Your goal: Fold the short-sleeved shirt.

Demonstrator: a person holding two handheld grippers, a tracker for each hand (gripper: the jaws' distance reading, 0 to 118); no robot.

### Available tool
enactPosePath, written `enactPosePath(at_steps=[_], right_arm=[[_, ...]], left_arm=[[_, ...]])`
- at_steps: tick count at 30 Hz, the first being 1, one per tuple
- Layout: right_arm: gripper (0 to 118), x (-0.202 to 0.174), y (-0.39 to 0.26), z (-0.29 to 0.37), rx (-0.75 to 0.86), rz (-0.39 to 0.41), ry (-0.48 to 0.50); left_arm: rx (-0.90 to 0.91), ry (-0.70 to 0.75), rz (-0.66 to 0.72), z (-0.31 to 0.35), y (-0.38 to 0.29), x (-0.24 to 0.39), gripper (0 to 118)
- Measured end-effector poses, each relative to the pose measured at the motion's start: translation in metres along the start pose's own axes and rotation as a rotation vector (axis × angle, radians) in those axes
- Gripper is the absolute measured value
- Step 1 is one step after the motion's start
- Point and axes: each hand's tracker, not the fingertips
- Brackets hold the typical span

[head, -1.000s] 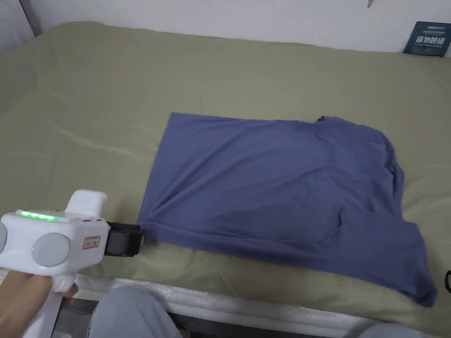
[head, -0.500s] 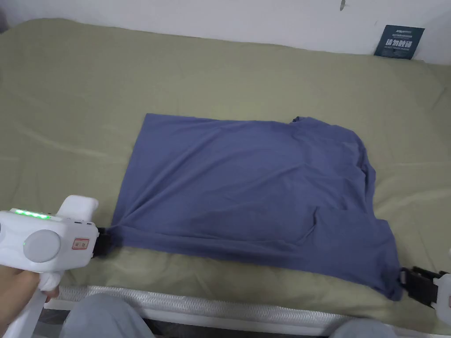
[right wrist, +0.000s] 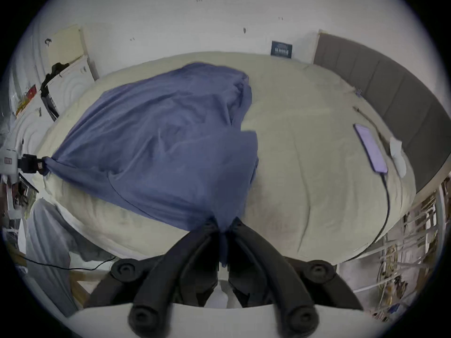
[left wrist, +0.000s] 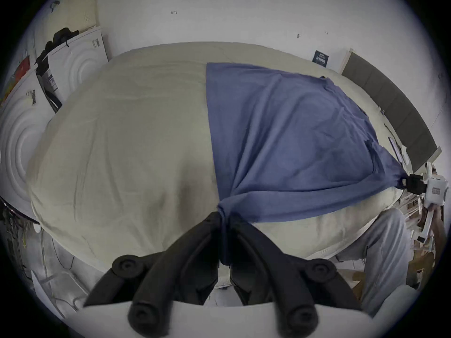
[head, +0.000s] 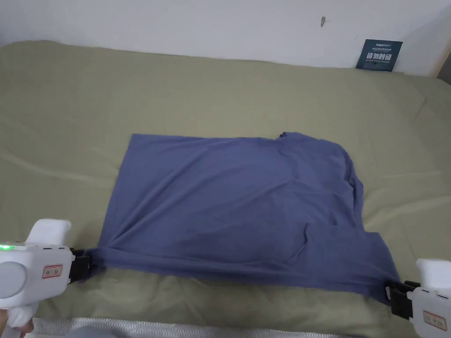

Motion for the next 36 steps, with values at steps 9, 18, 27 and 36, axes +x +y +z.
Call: enactPosePath(at_steps=[9, 18, 27, 36], right_arm=[[6, 0.004, 0.097, -0.017, 0.077, 0.027, 0.009], [6, 0.002, 0.194, -0.097, 0.031, 0.056, -0.008], [14, 0.002, 0.217, -0.173, -0.077, 0.077, -0.025], [101, 0.02, 0.184, -0.121, -0.039, -0.091, -0.006]], left_arm=[[0.087, -0.006, 0.009, -0.002, 0.08, -0.002, 8], [0.045, 0.048, 0.012, -0.076, 0.173, 0.002, 8], [-0.02, 0.046, 0.054, -0.141, 0.197, -0.002, 32], [0.091, 0.033, 0.121, -0.089, 0.157, -0.017, 104]])
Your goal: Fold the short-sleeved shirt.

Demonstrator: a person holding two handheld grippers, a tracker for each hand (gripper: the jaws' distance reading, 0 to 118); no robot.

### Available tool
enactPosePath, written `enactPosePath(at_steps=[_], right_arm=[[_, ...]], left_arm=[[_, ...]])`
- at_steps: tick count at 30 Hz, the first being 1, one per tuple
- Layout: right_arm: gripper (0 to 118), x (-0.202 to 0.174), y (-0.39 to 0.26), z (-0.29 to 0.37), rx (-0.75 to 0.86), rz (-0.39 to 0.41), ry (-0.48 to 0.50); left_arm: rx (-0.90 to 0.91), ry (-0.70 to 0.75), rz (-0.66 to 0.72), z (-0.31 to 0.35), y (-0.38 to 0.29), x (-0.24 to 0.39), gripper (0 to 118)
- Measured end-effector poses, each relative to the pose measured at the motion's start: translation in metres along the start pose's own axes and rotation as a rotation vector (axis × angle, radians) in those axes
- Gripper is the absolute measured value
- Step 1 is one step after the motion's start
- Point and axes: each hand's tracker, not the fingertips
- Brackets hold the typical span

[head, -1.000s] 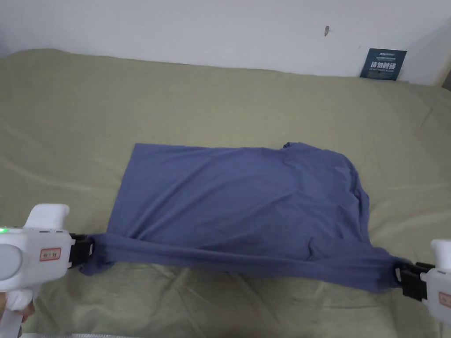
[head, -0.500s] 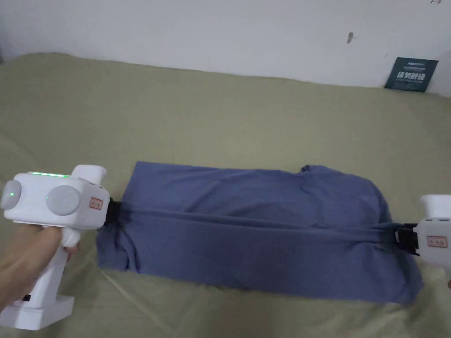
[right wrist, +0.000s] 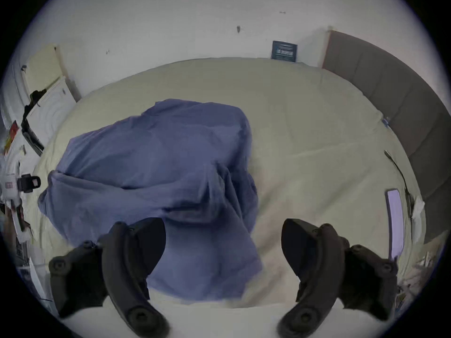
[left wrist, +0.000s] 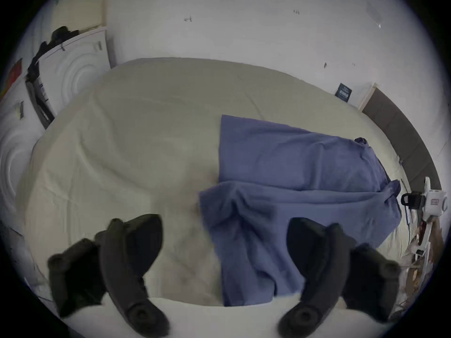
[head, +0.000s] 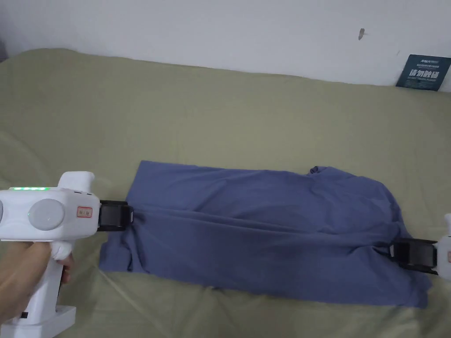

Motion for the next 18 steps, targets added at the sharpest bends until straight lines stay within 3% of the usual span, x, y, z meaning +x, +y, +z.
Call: enactPosePath(at_steps=[1, 2, 3, 4, 5, 8, 9, 10, 11, 12, 16, 18], right_arm=[[98, 0.001, -0.009, 0.011, 0.009, -0.003, 0.003], [80, 0.001, -0.017, 0.02, 0.024, -0.003, 0.009], [53, 0.001, -0.028, 0.023, 0.041, -0.001, 0.006], [12, 0.0, -0.036, 0.027, 0.051, 0.003, -0.009], [0, -0.001, -0.043, 0.032, 0.074, -0.004, -0.041], [0, 0.005, -0.056, 0.034, 0.047, -0.023, 0.002], [0, 0.005, -0.059, 0.034, 0.045, -0.026, 0.001], [0, 0.004, -0.061, 0.035, 0.048, -0.028, -0.002], [0, 0.001, -0.067, 0.039, 0.063, -0.025, -0.007], [0, 0.0, -0.069, 0.041, 0.061, -0.028, -0.004], [0, 0.001, -0.069, 0.037, 0.046, -0.041, 0.007], [0, 0.0, -0.068, 0.033, 0.041, -0.043, -0.001]], left_arm=[[0.007, 0.005, 0.001, 0.009, -0.006, -0.001, 91], [0.007, 0.009, -0.001, 0.017, -0.011, -0.001, 58], [0.008, 0.012, -0.003, 0.023, -0.018, -0.001, 20], [0.006, 0.018, -0.004, 0.027, -0.024, 0.0, 1], [0.005, 0.013, 0.002, 0.031, -0.03, 0.0, 0], [-0.034, -0.048, 0.008, 0.037, -0.039, 0.005, 1], [-0.043, -0.064, 0.012, 0.037, -0.041, 0.008, 11], [-0.047, -0.073, 0.026, 0.037, -0.042, 0.009, 39], [-0.055, -0.092, 0.066, 0.035, -0.041, 0.01, 95], [-0.074, -0.101, 0.08, 0.028, -0.04, 0.009, 118], [-0.093, -0.033, 0.052, -0.003, -0.034, 0.011, 108], [-0.127, -0.047, 0.06, -0.008, -0.039, 0.015, 93]])
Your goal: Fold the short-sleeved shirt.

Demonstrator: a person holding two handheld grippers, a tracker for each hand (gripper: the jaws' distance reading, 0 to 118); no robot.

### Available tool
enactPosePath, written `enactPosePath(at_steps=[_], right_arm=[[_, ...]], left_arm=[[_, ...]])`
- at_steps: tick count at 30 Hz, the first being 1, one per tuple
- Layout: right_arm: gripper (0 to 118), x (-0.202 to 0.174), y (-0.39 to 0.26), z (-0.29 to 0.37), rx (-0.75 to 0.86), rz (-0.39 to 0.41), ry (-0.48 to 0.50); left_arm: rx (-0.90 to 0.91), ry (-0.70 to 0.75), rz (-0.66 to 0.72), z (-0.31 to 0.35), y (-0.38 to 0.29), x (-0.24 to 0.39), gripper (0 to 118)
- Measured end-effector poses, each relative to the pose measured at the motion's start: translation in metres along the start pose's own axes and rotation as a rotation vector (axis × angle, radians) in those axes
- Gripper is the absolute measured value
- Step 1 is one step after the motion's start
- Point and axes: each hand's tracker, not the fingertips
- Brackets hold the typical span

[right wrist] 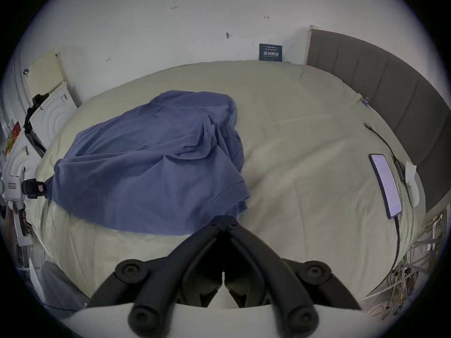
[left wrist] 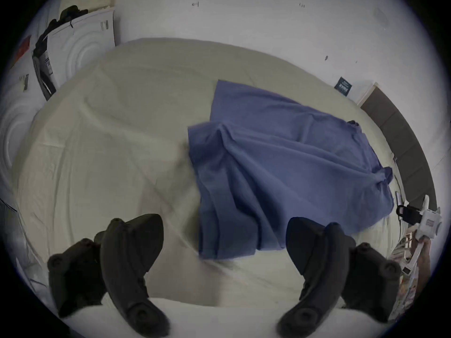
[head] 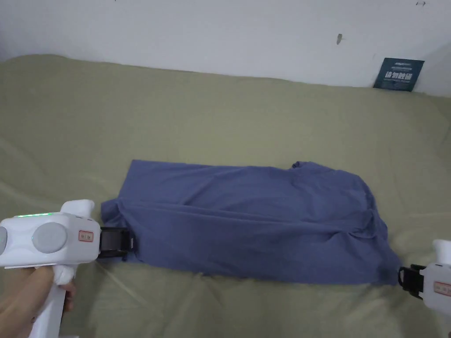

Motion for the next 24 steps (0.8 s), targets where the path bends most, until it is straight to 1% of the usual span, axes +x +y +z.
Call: enactPosePath(at_steps=[1, 2, 3, 4, 5, 6, 7, 8, 9, 10, 11, 12, 13, 14, 15, 16, 17, 19, 22, 24], right_arm=[[0, 0.012, 0.002, -0.017, -0.024, -0.011, 0.013], [0, 0.014, 0.004, -0.02, -0.031, -0.014, 0.011], [1, 0.016, 0.006, -0.023, -0.037, -0.016, 0.015], [7, 0.019, 0.008, -0.026, -0.044, -0.021, 0.032], [43, 0.011, 0.006, -0.023, -0.041, -0.017, 0.045], [75, 0.01, 0.007, -0.024, -0.044, -0.016, 0.06], [91, 0.011, 0.008, -0.029, -0.052, -0.014, 0.104], [91, 0.01, 0.009, -0.037, -0.084, -0.012, 0.107], [118, 0.005, 0.003, -0.027, -0.083, -0.015, 0.044], [110, -0.001, 0.005, -0.027, -0.062, -0.009, 0.065], [105, -0.002, 0.005, -0.028, -0.079, 0.009, 0.03], [105, -0.004, 0.005, -0.03, -0.116, 0.018, 0.01], [99, -0.002, 0.007, -0.056, -0.12, 0.011, 0.01], [74, -0.001, 0.007, -0.062, -0.115, 0.002, 0.023], [48, -0.001, 0.006, -0.062, -0.126, -0.024, 0.066], [26, -0.004, 0.005, -0.061, -0.122, -0.036, 0.077], [15, -0.003, 0.005, -0.054, -0.102, -0.032, 0.087], [13, -0.01, 0.006, -0.042, -0.059, 0.045, 0.051], [13, -0.008, 0.003, -0.024, -0.041, 0.038, 0.059], [13, -0.003, 0.001, -0.011, -0.019, 0.011, 0.066]], left_arm=[[-0.019, -0.001, -0.007, -0.001, -0.003, 0.004, 72], [-0.027, 0.014, -0.019, -0.004, -0.004, 0.007, 31], [-0.032, 0.035, -0.043, -0.005, -0.006, 0.01, 16], [-0.023, 0.033, -0.054, -0.005, -0.01, 0.013, 14], [-0.014, 0.018, -0.048, -0.004, -0.01, 0.013, 13], [-0.02, 0.018, -0.046, -0.003, -0.009, 0.012, 12], [-0.021, 0.012, -0.045, -0.002, -0.008, 0.01, 12], [-0.031, 0.003, -0.04, -0.008, -0.004, 0.004, 12], [-0.033, -0.004, -0.036, -0.009, -0.003, 0.001, 12], [-0.034, -0.008, -0.032, -0.009, -0.002, 0.0, 12], [-0.034, -0.009, -0.032, -0.01, -0.001, -0.001, 12], [-0.029, 0.0, -0.041, -0.008, -0.003, 0.003, 12], [-0.03, 0.001, -0.046, -0.008, -0.003, 0.005, 12], [-0.028, 0.004, -0.049, -0.008, -0.003, 0.005, 12], [-0.027, 0.005, -0.05, -0.008, -0.003, 0.006, 12], [-0.024, 0.007, -0.056, -0.007, -0.004, 0.007, 12], [-0.018, 0.014, -0.063, -0.005, -0.005, 0.009, 12], [0.001, 0.049, -0.105, 0.001, -0.006, 0.013, 8], [0.019, 0.106, -0.146, 0.01, -0.005, 0.007, 6], [0.027, 0.085, -0.129, 0.022, -0.008, 0.0, 5]])
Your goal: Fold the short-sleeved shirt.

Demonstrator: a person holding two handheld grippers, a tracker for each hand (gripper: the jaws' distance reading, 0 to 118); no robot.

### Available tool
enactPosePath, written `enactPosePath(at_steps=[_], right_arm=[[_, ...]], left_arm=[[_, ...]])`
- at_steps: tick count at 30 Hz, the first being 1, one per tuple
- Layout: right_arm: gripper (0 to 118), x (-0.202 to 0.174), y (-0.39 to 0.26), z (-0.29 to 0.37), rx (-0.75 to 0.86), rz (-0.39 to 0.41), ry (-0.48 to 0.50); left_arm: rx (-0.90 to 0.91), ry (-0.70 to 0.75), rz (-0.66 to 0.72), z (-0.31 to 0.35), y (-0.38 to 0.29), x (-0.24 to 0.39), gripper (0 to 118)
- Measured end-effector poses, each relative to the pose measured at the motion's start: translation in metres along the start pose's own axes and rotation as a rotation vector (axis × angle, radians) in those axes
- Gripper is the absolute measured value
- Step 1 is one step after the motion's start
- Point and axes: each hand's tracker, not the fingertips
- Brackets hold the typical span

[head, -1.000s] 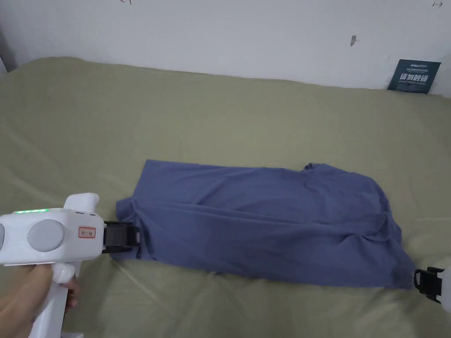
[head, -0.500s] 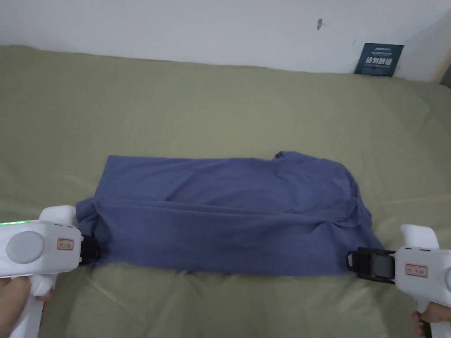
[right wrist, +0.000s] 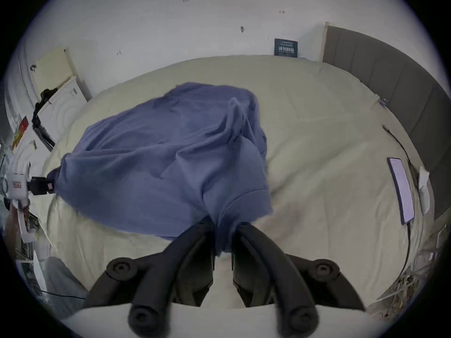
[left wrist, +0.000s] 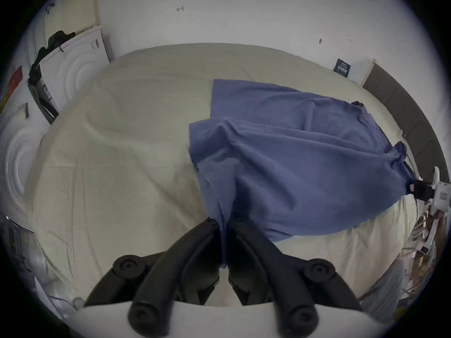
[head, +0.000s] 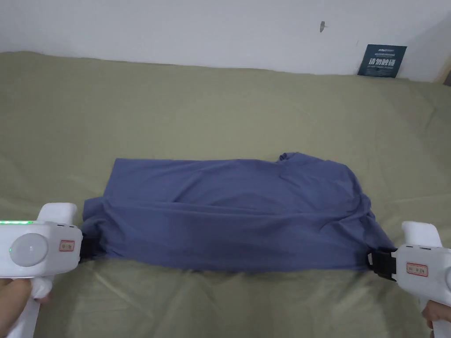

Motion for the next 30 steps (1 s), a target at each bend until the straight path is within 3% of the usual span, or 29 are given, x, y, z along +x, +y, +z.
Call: enactPosePath(at_steps=[2, 7, 10, 28, 30], right_arm=[[13, 0.001, -0.004, 0.015, 0.006, -0.012, 0.015], [13, -0.001, -0.02, 0.033, 0.014, 0.014, -0.001], [13, 0.002, -0.033, 0.045, 0.005, -0.019, 0.005], [13, 0.002, -0.131, 0.095, -0.032, -0.039, -0.003], [21, 0.003, -0.13, 0.092, -0.031, -0.058, 0.0]], left_arm=[[-0.003, -0.052, 0.055, 0.013, -0.005, -0.005, 4], [0.004, -0.037, 0.007, 0.031, -0.024, 0.007, 4], [0.003, -0.045, 0.026, 0.037, -0.032, 0.005, 4], [-0.055, -0.106, 0.103, 0.082, -0.124, -0.015, 4], [-0.052, -0.109, 0.104, 0.081, -0.124, -0.015, 4]])
